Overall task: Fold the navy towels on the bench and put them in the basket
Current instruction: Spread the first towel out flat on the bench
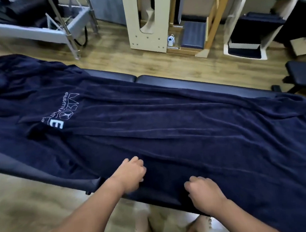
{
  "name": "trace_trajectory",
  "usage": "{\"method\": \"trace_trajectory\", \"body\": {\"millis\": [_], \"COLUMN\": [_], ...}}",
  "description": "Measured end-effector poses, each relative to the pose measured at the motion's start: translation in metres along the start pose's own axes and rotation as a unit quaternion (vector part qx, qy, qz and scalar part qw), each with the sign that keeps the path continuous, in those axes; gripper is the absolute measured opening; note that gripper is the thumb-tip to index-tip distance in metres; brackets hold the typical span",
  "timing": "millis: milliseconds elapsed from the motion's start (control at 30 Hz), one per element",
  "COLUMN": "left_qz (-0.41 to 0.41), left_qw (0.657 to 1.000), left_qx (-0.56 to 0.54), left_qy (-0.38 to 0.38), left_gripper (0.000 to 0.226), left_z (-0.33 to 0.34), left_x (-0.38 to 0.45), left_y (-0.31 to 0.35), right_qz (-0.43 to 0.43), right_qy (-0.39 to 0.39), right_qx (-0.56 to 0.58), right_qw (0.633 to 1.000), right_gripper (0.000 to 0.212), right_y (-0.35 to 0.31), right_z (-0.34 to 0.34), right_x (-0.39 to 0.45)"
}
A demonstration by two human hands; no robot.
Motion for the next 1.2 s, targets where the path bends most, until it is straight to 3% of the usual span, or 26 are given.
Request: {"method": "trace_trajectory", "body": {"millis": [67,200,267,333,400,500,967,1200], "left_qz": [0.004,0.052,0.031,-0.003,-0.019,-0.027,-0.083,-0.122], "left_qw": [0.995,0.941,0.923,0.93,0.958,0.969,0.967,0.956], "left_qx": [-0.094,-0.277,-0.326,-0.342,-0.285,-0.243,-0.214,-0.218], "left_qy": [-0.027,-0.185,-0.203,-0.136,-0.032,0.046,0.108,0.152], "left_gripper": [0.016,0.024,0.03,0.028,0.023,0.017,0.017,0.036], "left_z": [0.001,0.027,0.038,0.034,0.019,-0.005,-0.123,-0.171], "left_x": [-0.004,-0.025,-0.031,-0.025,-0.014,0.001,0.143,0.225], "left_y": [-0.007,-0.008,-0.013,-0.023,-0.036,-0.046,-0.101,-0.132], "right_qz": [0.03,0.032,0.055,0.083,0.095,0.112,0.178,0.204], "right_qy": [-0.025,-0.162,-0.141,-0.062,0.018,0.082,0.219,0.263], "right_qx": [0.056,0.174,0.199,0.183,0.133,0.103,0.183,0.223], "right_qw": [0.998,0.971,0.968,0.978,0.986,0.985,0.942,0.916], "right_gripper": [0.011,0.004,0.017,0.024,0.016,0.02,0.038,0.036], "right_y": [0.002,-0.012,-0.014,-0.01,-0.008,-0.006,0.097,0.166], "right_z": [0.006,0.028,0.028,0.019,0.005,-0.013,-0.145,-0.202], "right_x": [-0.002,-0.01,-0.009,-0.003,0.001,0.006,0.093,0.154]}}
Point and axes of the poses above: each hand's wrist, its own x-axis towards the middle knuckle, its own z-axis out of the palm, y = z × x, the point moved 8 cm from there along x, towards the middle knuckle, and after that the axes turned 10 degrees about x, right-handed, at the moved point
